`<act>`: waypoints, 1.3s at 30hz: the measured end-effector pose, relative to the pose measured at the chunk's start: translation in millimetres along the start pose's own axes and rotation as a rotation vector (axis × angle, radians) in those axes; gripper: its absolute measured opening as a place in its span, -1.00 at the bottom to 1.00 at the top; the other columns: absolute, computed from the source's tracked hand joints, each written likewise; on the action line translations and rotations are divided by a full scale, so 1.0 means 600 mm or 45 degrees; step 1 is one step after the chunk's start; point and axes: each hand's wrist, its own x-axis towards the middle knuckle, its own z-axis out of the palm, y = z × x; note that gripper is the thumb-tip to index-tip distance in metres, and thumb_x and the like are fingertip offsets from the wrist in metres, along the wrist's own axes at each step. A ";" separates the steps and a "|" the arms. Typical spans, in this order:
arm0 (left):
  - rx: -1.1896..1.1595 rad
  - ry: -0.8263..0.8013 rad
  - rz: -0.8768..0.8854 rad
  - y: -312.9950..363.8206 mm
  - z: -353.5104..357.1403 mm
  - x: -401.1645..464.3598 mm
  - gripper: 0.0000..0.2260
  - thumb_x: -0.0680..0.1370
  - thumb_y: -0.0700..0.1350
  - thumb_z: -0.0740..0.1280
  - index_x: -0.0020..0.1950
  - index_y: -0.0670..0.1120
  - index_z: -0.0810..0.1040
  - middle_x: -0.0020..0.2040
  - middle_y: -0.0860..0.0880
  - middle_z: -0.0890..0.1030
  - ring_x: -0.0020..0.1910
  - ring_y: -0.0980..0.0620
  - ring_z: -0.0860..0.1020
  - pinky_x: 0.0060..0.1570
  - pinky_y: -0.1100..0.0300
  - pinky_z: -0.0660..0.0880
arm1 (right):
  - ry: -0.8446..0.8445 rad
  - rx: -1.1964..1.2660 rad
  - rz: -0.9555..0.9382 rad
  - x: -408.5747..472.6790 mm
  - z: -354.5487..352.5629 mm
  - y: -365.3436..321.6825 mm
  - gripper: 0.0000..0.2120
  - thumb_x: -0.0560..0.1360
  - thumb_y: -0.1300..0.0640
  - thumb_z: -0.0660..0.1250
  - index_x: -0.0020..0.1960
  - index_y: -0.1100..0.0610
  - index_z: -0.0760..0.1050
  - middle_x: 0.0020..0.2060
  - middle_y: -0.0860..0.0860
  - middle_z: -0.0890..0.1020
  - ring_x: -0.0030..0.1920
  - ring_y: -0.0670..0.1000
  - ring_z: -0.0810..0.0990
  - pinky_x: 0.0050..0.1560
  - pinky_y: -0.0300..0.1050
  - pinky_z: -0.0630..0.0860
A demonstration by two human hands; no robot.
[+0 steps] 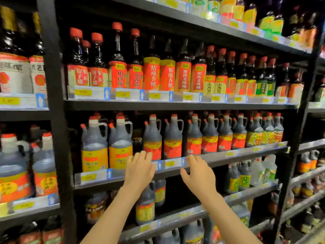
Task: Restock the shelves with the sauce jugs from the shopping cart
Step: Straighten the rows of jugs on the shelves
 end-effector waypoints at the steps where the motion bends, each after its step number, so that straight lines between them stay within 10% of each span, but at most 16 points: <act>1: -0.004 0.008 -0.013 0.000 0.015 0.017 -0.69 0.21 -0.10 0.56 -0.13 -0.13 0.58 -0.29 -0.04 0.55 -0.34 -0.08 0.56 -0.41 0.11 0.45 | -0.008 0.023 0.007 0.021 0.013 0.009 -0.61 0.56 -0.04 0.18 0.31 0.12 0.33 0.12 0.05 0.51 0.15 0.06 0.48 -0.10 -0.12 0.44; 26: 0.047 -0.086 -0.790 0.044 0.184 0.149 -0.18 0.10 0.23 0.56 0.10 -0.34 0.47 0.00 -0.27 0.57 -0.27 -0.20 0.63 -0.60 0.12 0.45 | -0.106 0.455 0.032 0.269 0.218 0.075 -0.08 0.38 -0.20 0.39 0.51 0.13 -0.03 0.32 0.22 0.31 0.21 0.19 0.49 0.04 -0.02 0.52; 32: -0.096 -0.059 -0.913 0.043 0.185 0.156 -0.19 0.32 0.15 0.48 0.37 -0.29 0.27 0.32 -0.21 0.35 0.20 -0.23 0.48 -0.09 -0.07 0.50 | -0.171 0.498 -0.035 0.281 0.218 0.084 -0.09 0.42 -0.15 0.37 0.51 0.10 -0.13 0.34 0.19 0.24 0.28 0.19 0.41 0.08 -0.03 0.49; 39: -0.301 0.024 -0.912 0.029 0.171 0.145 -0.22 0.33 0.06 0.51 0.38 -0.25 0.24 0.35 -0.18 0.34 0.26 -0.23 0.43 0.10 -0.05 0.43 | -0.177 0.675 -0.075 0.281 0.227 0.096 -0.05 0.37 -0.08 0.45 0.52 0.09 -0.08 0.30 0.20 0.30 0.18 0.21 0.50 0.07 0.00 0.53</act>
